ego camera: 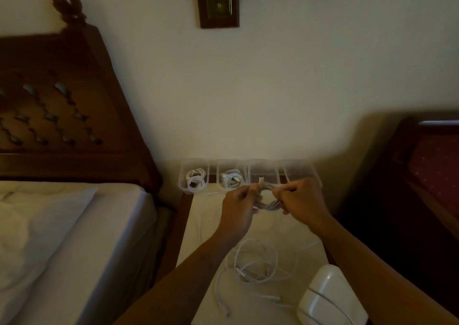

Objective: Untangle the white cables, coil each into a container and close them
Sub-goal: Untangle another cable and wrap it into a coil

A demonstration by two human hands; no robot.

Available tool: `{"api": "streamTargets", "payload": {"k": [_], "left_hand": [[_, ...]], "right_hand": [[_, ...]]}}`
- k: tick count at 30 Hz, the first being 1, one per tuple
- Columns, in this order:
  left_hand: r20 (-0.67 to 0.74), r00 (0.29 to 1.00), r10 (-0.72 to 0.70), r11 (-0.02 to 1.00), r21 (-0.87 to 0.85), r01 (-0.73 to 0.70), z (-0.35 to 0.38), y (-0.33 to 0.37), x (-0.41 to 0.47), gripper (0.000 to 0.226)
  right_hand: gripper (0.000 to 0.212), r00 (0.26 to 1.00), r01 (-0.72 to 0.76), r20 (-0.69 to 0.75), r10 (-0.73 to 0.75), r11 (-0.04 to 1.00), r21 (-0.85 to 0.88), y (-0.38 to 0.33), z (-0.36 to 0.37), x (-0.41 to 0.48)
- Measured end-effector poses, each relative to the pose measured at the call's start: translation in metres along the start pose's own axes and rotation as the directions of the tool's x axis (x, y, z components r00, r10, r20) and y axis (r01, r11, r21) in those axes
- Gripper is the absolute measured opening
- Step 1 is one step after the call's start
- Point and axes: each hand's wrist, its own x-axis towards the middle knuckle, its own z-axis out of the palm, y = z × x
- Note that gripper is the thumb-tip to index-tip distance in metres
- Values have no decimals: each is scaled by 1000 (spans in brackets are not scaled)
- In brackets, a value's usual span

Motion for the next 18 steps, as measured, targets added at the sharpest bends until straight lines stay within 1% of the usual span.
{"api": "streamTargets", "payload": {"k": [1, 3, 5, 6, 8, 10, 11, 12, 15, 18], "left_hand": [[-36, 997, 67, 993, 103, -63, 0, -10, 8, 26], [-54, 982, 180, 929, 337, -151, -4, -32, 22, 27], [18, 978, 208, 822, 538, -184, -11, -57, 33, 27], [79, 972, 219, 740, 636, -219, -16, -72, 38, 30], [212, 955, 207, 530, 796, -291, -25, -103, 47, 41], [303, 944, 132, 355, 875, -331, -33, -129, 51, 53], [330, 940, 88, 305, 889, -340, -36, -140, 52, 58], [346, 936, 61, 288, 892, -349, -38, -148, 52, 62], [351, 935, 44, 300, 888, -348, -38, -161, 55, 70], [339, 939, 55, 294, 894, -339, -36, -163, 58, 71]], "right_hand": [[22, 1000, -19, -15, 18, 1000, -12, 6, 4, 11], [22, 997, -74, -29, 74, 997, -14, 17, 12, 35], [21, 986, -166, -27, 166, 986, 9, 28, 19, 62], [20, 975, -218, -28, 218, 976, 20, 32, 22, 77], [19, 956, -289, -41, 291, 957, 35, 41, 28, 107], [21, 949, -311, -55, 311, 950, 1, 51, 36, 136], [22, 950, -311, -58, 308, 949, -45, 55, 41, 150], [24, 951, -307, -64, 302, 947, -93, 59, 45, 161], [24, 956, -289, -105, 272, 932, -220, 65, 59, 189], [22, 978, -209, -70, 197, 907, -366, 69, 72, 208]]}}
